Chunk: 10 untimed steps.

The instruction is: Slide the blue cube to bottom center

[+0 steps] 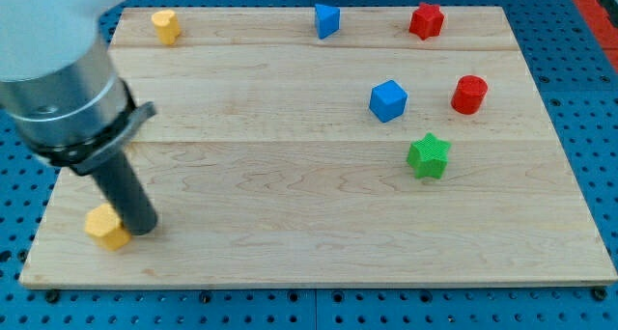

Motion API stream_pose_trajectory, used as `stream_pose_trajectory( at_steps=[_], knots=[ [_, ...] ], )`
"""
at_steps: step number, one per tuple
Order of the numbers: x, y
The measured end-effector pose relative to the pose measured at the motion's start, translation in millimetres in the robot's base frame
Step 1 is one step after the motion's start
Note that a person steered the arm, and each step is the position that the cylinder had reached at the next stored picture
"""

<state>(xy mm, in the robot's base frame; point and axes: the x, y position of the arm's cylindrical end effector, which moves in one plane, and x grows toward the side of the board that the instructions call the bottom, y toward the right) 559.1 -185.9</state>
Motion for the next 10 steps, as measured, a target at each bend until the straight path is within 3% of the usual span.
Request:
stream_pose_trajectory(
  at_steps=[1, 3, 4, 8, 10],
  knots=[
    [-32.3, 31.5],
    [-136.0, 134.6],
    [-163.8, 164.1],
    [-163.8, 167.4],
    [-195.6, 187.8]
  ],
)
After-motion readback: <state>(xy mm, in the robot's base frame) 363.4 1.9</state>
